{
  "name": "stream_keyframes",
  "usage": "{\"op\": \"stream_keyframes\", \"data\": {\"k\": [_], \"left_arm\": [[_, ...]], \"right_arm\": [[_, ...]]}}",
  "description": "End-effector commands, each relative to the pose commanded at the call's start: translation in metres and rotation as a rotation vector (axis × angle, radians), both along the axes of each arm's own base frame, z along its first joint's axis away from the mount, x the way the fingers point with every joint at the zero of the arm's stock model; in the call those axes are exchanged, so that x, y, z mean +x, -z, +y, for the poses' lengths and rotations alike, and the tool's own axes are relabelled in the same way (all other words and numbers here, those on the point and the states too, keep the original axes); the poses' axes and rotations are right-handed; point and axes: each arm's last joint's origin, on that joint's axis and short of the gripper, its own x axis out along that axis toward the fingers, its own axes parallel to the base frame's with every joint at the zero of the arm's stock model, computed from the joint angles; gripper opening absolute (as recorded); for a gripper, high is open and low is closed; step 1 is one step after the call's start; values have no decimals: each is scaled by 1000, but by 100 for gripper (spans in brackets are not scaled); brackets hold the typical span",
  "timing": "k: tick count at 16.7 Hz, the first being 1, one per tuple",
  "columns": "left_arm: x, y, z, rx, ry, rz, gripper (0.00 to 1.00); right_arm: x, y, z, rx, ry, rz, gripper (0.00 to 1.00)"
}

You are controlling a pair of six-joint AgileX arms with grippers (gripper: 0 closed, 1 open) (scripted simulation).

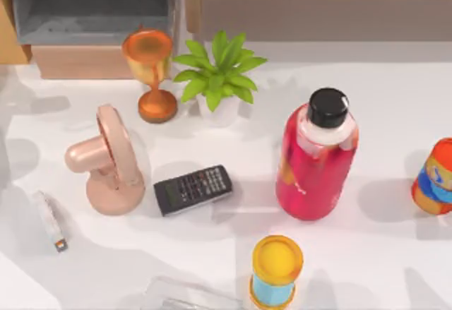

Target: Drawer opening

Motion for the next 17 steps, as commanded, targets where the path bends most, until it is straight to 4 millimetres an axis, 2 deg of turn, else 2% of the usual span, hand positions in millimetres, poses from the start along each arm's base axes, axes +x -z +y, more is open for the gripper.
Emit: {"op": "stream_keyframes", "data": {"k": [5,11,13,17], "left_arm": [[-5,4,2,-12,-4,13,0],[-52,6,2,-17,-2,24,0],[-63,5,3,-14,-3,19,0],[-63,7,2,-15,-3,23,0]], "right_arm": [[0,0,0,0,0,0,100],[0,0,0,0,0,0,100],[0,0,0,0,0,0,100],[0,0,0,0,0,0,100]]}}
